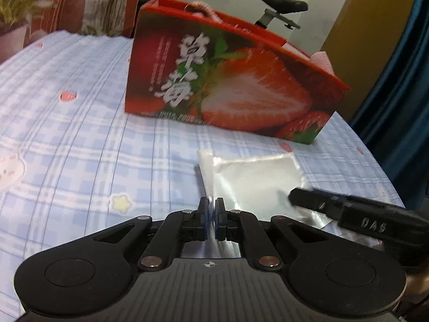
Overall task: Organize soft objects
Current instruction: 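Lift the white packet with both tools and release it into the box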
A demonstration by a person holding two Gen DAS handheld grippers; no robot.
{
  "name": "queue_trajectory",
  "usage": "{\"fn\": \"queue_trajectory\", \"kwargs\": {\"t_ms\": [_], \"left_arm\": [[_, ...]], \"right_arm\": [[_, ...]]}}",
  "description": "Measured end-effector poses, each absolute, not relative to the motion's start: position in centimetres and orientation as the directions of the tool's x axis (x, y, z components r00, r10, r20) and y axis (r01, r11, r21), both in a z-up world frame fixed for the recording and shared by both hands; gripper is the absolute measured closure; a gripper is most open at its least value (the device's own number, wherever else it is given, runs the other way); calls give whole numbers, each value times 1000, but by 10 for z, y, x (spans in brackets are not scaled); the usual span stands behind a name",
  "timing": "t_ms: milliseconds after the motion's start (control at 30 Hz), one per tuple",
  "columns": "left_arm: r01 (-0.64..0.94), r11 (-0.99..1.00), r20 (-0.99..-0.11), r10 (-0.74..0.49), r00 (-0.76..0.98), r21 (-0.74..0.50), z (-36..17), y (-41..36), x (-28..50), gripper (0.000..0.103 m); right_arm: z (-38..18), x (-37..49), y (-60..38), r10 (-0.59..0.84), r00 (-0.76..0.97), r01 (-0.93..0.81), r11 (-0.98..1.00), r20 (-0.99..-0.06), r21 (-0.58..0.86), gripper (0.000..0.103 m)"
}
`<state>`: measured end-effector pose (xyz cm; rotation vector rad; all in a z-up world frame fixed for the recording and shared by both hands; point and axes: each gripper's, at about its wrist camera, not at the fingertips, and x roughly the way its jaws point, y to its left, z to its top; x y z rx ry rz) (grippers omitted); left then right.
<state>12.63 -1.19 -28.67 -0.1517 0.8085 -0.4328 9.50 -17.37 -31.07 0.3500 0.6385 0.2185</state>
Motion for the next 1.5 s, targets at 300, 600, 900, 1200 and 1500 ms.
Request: {"fn": "queue_trajectory", "kwargs": {"t_ms": [300,600,900,1200,1500], "left_arm": [[329,899,-659,-437,612,-290,-290,-12,128,97],[320,887,-631,-461,624,-332,-287,-8,127,100],[329,890,-561,-455,691,-317,-261,-3,117,101],[402,882,-448,-472,759,-246,-206,-11,123,101],[410,892,-393,-451,801,-188,-162,-33,181,101]], "right_arm": [[-317,109,-193,287,804,-40,900,-521,434,68],[-317,114,-183,359,781,-100,880,-511,464,73],[-288,98,-175,363,818,-201,907,-447,369,82],[-245,100,-187,372,852,-238,902,-368,361,82],[-182,150,-196,335,893,-253,926,-302,280,82]]}}
